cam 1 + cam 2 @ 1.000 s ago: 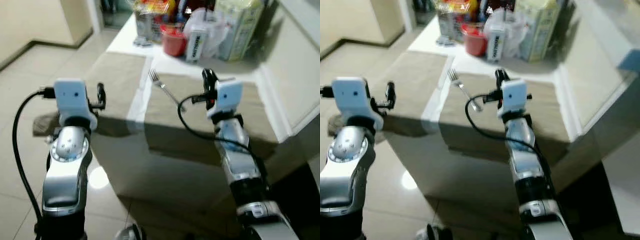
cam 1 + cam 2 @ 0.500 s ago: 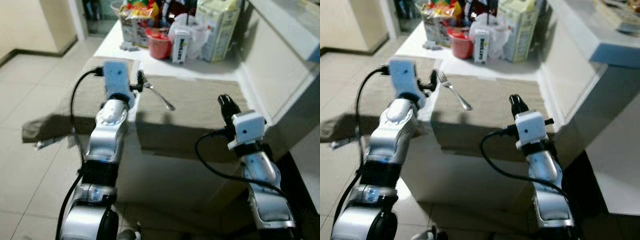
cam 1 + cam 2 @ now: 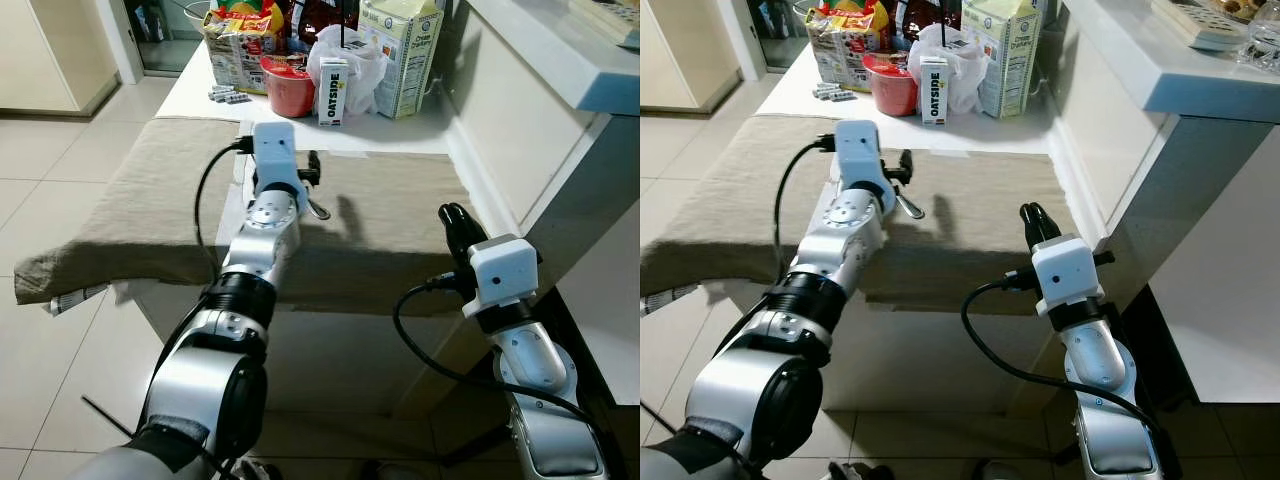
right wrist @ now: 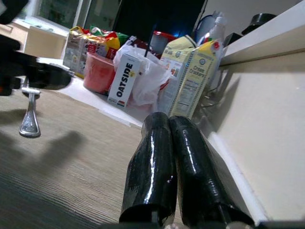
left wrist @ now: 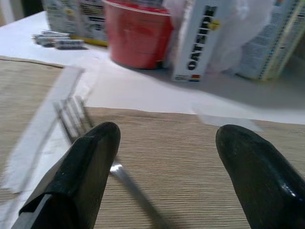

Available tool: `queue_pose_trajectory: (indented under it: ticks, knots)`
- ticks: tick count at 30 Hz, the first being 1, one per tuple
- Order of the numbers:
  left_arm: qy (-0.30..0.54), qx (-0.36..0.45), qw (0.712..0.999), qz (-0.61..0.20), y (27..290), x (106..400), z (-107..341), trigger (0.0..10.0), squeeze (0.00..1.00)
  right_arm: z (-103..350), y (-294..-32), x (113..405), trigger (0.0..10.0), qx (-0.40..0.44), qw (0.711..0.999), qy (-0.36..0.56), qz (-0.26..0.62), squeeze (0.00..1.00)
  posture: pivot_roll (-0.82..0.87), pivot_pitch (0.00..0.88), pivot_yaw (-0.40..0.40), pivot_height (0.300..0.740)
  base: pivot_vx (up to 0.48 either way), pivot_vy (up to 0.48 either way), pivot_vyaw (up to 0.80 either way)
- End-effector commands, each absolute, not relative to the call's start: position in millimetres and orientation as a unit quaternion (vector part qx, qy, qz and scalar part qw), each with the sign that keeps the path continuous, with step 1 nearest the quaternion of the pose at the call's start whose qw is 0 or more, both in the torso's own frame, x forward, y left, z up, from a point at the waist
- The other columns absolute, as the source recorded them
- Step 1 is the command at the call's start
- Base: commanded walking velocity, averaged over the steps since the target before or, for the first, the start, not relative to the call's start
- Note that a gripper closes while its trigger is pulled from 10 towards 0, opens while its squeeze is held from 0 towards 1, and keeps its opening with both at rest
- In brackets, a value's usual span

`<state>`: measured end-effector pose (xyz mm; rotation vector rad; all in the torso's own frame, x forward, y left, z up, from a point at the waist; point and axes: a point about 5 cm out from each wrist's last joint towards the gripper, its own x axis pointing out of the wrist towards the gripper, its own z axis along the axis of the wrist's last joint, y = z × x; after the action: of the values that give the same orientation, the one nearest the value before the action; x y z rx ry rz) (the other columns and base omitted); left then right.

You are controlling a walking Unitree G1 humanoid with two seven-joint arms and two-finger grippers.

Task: Setting the table

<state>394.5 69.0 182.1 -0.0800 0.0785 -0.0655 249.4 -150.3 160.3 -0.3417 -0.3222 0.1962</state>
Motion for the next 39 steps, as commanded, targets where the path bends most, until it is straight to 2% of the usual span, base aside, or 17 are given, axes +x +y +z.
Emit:
queue_pose_trajectory:
  ticks: [1, 7, 11, 12, 15, 18, 23, 27, 28, 31, 36, 37, 38, 39]
  knots:
    - [0.031, -0.040, 0.998, -0.048, 57, 396, 190, 10.0, 0.00, 164, -149, 248, 10.0, -0.174, 0.967, -0.159, 0.099, 0.00, -0.15, 0.063, 0.008, 0.740, 0.000, 0.000, 0.00]
    - [0.053, -0.033, 0.995, -0.077, 33, 392, 191, 10.0, 0.00, 163, -146, 249, 10.0, -0.175, 0.967, -0.152, 0.103, 0.00, -0.14, 0.066, 0.012, 0.740, 0.000, 0.000, 0.00]
    - [0.032, -0.038, 0.994, -0.102, 14, 385, 203, 10.0, 0.00, 162, -147, 248, 10.0, -0.175, 0.968, -0.149, 0.102, 0.00, -0.13, 0.068, 0.014, 0.740, 0.000, 0.000, 0.00]
    - [0.005, -0.037, 0.991, -0.129, 2, 379, 213, 10.0, 0.00, 161, -147, 248, 10.0, -0.175, 0.968, -0.148, 0.102, 0.00, -0.12, 0.069, 0.015, 0.740, 0.000, 0.000, 0.00]
    - [-0.008, -0.033, 0.986, -0.165, -10, 369, 221, 10.0, 0.00, 160, -146, 248, 10.0, -0.175, 0.968, -0.146, 0.103, 0.00, -0.12, 0.067, 0.015, 0.740, 0.000, 0.000, 0.00]
    - [-0.003, -0.032, 0.984, -0.175, -11, 365, 221, 10.0, 0.00, 159, -145, 249, 10.0, -0.175, 0.968, -0.145, 0.105, 0.00, -0.11, 0.063, 0.013, 0.740, 0.000, 0.000, 0.00]
    - [0.052, -0.033, 0.978, -0.199, -3, 351, 209, 10.0, 0.00, 157, -143, 253, 10.0, -0.173, 0.969, -0.142, 0.106, 0.00, -0.08, 0.063, 0.006, 0.740, 0.000, 0.000, 0.00]
    - [0.047, -0.020, 0.978, -0.202, 3, 346, 208, 10.0, 0.00, 155, -142, 254, 10.0, -0.172, 0.969, -0.140, 0.109, 0.00, -0.08, 0.062, 0.003, 0.740, 0.000, 0.000, 0.00]
    - [0.032, -0.023, 0.979, -0.201, 10, 343, 209, 10.0, 1.00, 155, -142, 255, 10.0, -0.172, 0.969, -0.139, 0.110, 0.00, -0.08, 0.059, -0.002, 0.740, 0.000, 0.000, 0.00]
    - [0.022, -0.031, 0.978, -0.203, 14, 341, 210, 10.0, 1.00, 154, -143, 257, 10.0, -0.173, 0.969, -0.138, 0.108, 0.00, -0.07, 0.055, -0.006, 0.740, 0.000, 0.000, 0.00]
    - [0.004, 0.004, 0.976, -0.220, 17, 333, 212, 10.0, 1.00, 149, -144, 261, 10.0, -0.178, 0.970, -0.128, 0.109, 0.00, -0.07, 0.051, -0.010, 0.740, 0.000, 0.000, 0.00]
    - [0.003, 0.007, 0.976, -0.218, 17, 333, 212, 10.0, 0.20, 148, -143, 261, 10.0, -0.177, 0.970, -0.127, 0.108, 0.00, -0.07, 0.051, -0.010, 0.740, 0.000, 0.000, 0.00]
    - [0.002, 0.006, 0.975, -0.220, 17, 331, 213, 0.0, 0.00, 149, -142, 262, 10.0, -0.178, 0.969, -0.129, 0.110, 0.00, -0.07, 0.048, -0.010, 0.740, 0.000, 0.000, 0.00]
    - [0.002, 0.006, 0.975, -0.220, 17, 331, 213, 0.0, 0.00, 149, -142, 262, 10.0, -0.178, 0.969, -0.129, 0.110, 0.00, -0.07, 0.048, -0.010, 0.740, 0.000, 0.000, 0.00]
